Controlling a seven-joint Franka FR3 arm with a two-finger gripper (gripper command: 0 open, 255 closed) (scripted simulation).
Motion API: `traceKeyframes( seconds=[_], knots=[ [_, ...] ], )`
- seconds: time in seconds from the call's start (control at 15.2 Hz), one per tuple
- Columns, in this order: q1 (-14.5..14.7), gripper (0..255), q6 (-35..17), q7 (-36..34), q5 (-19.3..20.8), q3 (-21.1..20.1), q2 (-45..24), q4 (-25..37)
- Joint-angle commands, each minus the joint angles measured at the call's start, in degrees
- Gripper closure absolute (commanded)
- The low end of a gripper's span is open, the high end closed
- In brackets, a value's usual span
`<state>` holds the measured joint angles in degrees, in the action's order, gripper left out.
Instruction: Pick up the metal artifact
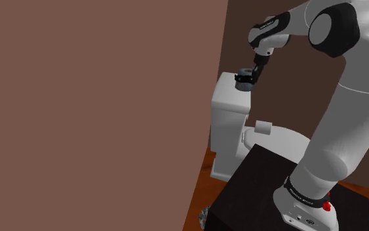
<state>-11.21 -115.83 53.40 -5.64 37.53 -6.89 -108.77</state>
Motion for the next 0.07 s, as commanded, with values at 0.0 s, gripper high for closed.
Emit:
traceKeyframes(
  seconds=[0.0],
  knots=[
    [0.0, 255, 0.5, -0.1, 0.1, 0.0, 0.1, 0.4]
  ],
)
